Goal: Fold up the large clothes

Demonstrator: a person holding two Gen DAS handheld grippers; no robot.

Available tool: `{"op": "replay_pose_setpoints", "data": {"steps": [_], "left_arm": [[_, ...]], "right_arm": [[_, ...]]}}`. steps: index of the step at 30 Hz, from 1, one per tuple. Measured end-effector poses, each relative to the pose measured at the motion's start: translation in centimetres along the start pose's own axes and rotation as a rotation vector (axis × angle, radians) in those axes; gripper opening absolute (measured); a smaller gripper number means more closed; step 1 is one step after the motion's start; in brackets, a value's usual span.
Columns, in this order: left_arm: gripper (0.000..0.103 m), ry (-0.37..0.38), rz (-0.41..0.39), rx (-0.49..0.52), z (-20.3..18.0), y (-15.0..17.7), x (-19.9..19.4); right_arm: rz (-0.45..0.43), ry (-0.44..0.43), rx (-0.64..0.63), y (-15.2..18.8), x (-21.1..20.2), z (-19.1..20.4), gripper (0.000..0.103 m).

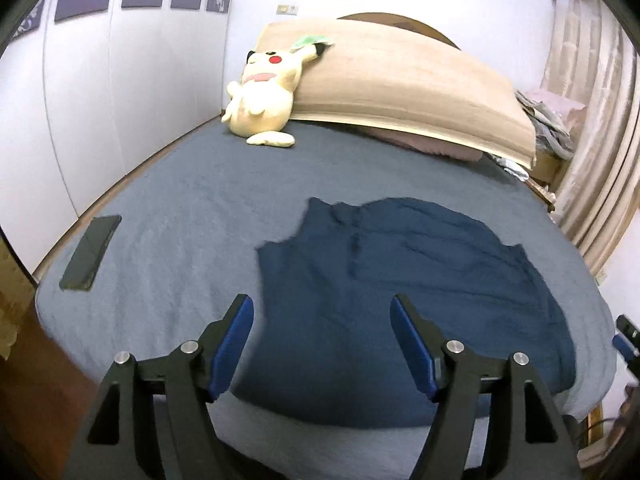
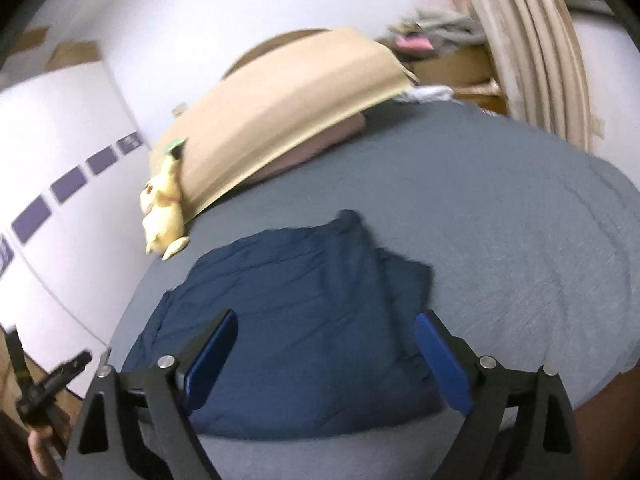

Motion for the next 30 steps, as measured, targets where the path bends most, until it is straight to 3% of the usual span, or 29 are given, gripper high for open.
{"op": "replay_pose_setpoints", "data": {"steps": [4,7,16,19,24,26,28,30], "left_arm": [[0.073,0.002,-0.028,0.028,-3.0,3.8,-1.9],[0.075,-0.009,-0.051,0.052,-4.2,5.6,-3.2],[0.076,-0.032,-0.04,0.111,-5.9,5.9,-3.1],[0.077,-0.036,-0.048,0.106,-5.8,5.4,-3.6],[0.077,-0.057,-0.121,0.114,-6.0,2.3,-5.9],[0.077,-0.064,-0.145,0.099,-5.8,1.2,-6.6],[0.081,-0.07,-0.164,0.08,-5.5,0.5,-7.0],[0.084,-0.075,-0.16,0.067,-5.3,0.6,-6.9]], "right_arm": [[0.032,0.006,-0.09,3.8,-0.5,4.1,0.094],[0.061,0.087,-0.177,6.2,-0.5,6.1,0.094],[0.011,0.144,-0.256,7.9,-3.3,7.3,0.095],[-0.035,0.154,-0.31,6.0,-4.9,8.4,0.095],[-0.252,0.144,-0.339,-2.5,-11.7,10.9,0.095],[-0.32,0.136,-0.341,-5.0,-14.3,11.7,0.103],[-0.347,0.146,-0.341,-6.0,-15.4,12.0,0.103],[-0.31,0.134,-0.328,-5.1,-14.4,12.0,0.103]]}}
Point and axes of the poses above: each gripper's, at about its wrist camera, not at the fingertips, and x roughly the way its jaws point, z to its left, y to its underside, the point moved 6 cm from there along x, roughly the way its jaws point, and after that the axes turned 10 degrees about z, right-handed, at the moved point
